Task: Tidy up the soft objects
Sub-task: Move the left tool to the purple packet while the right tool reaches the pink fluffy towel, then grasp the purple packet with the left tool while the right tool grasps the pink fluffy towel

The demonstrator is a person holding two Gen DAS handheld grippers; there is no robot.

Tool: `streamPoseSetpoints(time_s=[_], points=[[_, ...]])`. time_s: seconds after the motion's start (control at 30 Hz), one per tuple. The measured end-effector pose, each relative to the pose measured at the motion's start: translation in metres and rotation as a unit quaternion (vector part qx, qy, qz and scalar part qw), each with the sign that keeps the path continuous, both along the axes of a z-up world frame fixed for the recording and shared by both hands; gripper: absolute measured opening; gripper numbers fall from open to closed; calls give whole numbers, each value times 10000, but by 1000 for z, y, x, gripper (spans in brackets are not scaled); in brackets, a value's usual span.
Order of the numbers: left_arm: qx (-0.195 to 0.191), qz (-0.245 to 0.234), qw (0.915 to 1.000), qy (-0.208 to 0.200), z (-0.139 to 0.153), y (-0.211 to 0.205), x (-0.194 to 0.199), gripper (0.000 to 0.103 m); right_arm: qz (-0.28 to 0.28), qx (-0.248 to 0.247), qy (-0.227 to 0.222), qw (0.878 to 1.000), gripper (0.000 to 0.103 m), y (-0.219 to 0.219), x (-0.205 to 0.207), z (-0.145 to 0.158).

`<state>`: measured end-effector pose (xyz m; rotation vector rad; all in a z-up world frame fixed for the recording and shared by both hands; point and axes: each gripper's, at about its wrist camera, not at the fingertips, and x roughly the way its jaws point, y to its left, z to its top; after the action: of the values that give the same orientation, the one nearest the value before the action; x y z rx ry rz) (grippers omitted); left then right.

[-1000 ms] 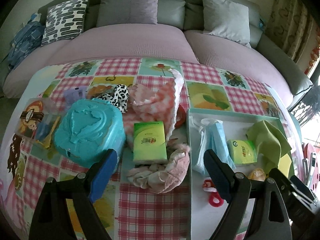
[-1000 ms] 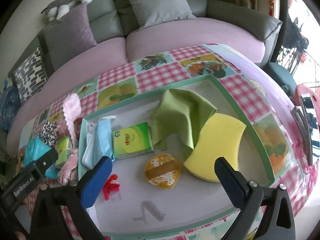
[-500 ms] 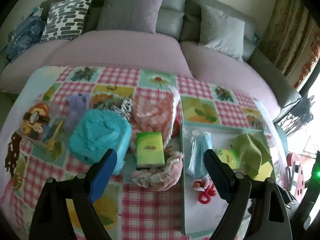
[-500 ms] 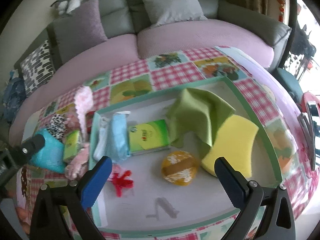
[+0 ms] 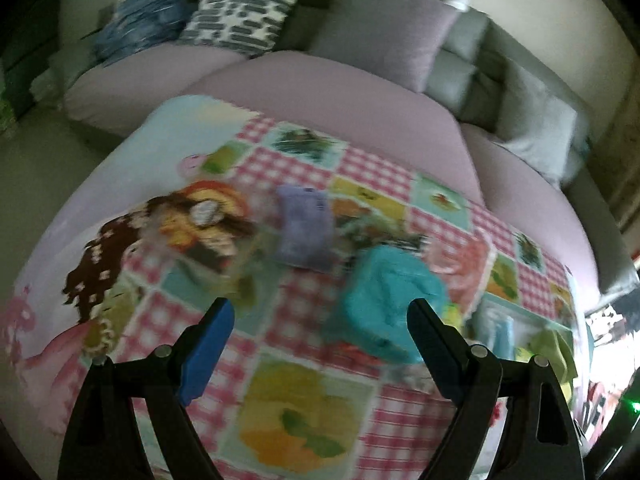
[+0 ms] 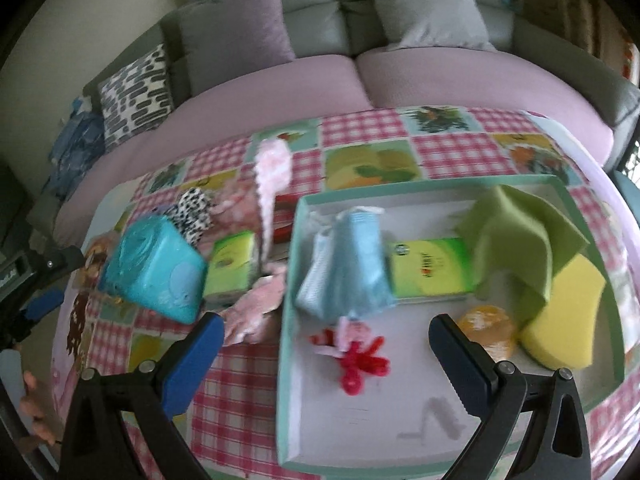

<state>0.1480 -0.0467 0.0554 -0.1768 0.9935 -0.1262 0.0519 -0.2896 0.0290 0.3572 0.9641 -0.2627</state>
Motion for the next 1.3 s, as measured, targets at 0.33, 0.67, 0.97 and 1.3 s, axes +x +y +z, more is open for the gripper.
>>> streamPoseSetpoints(time_s=[0.33, 0.67, 0.97, 1.3], points=[[-50, 192, 9997, 114, -11, 24, 7, 89, 163, 0, -63, 9998, 103, 16, 15, -2], [-165, 75, 9995, 265, -11, 25, 23, 89, 126, 125, -127, 9998, 103, 13, 31, 2], [-71, -388, 9980, 497, -2, 17, 75, 89, 347, 365, -231, 9985, 102, 7, 76, 18], [242, -842, 9910, 1016, -21, -18, 140, 88, 566, 808, 44, 9951, 88, -3, 138, 5]])
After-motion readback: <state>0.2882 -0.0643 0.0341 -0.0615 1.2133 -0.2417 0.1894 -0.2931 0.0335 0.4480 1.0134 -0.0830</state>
